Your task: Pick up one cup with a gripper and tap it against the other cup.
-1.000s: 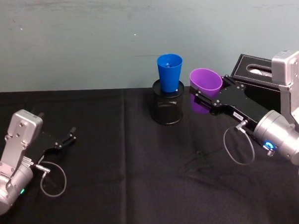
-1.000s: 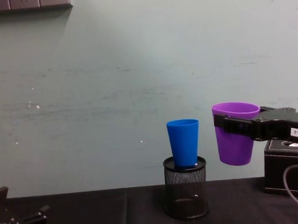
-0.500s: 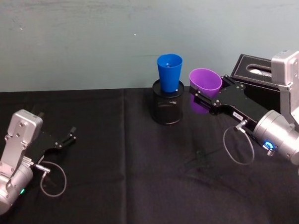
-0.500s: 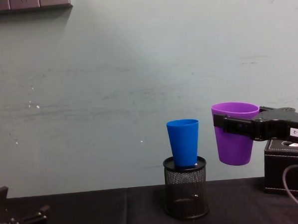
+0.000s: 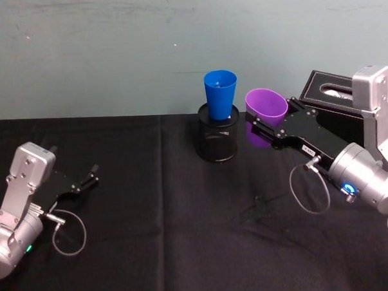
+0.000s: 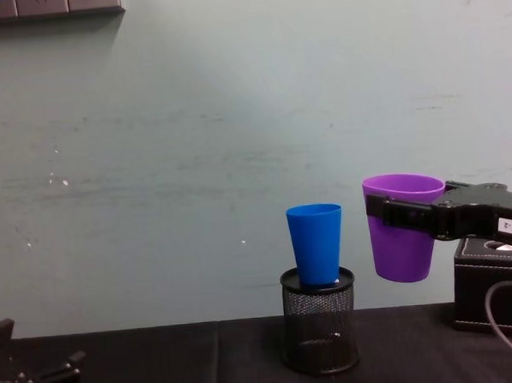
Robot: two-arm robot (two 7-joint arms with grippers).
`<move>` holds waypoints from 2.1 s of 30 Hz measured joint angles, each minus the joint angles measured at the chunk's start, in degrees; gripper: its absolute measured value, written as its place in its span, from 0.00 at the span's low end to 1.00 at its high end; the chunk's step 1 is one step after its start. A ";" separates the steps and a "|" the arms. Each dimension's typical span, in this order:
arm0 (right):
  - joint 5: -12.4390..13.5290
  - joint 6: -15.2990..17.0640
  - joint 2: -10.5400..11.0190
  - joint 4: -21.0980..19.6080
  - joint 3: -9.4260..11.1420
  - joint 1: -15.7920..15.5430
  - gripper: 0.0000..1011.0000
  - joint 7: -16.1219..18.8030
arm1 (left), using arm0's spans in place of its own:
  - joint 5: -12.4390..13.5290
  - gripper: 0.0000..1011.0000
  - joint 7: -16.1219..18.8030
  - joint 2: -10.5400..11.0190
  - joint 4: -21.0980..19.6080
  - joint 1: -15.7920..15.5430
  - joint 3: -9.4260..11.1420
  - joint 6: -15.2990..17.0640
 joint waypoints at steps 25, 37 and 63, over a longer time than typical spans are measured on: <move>3.14 1.72 1.76 -1.31 -0.42 -3.18 0.73 1.30 | 0.00 1.00 0.00 0.00 0.00 0.00 0.00 0.00; 4.61 1.88 1.95 -0.25 -0.99 -4.04 0.73 1.77 | 0.00 1.00 0.00 0.00 0.00 0.00 0.00 0.00; 3.81 -0.85 1.66 3.76 -2.45 -5.10 0.73 2.33 | 0.00 1.00 0.00 0.00 0.00 0.00 0.00 0.00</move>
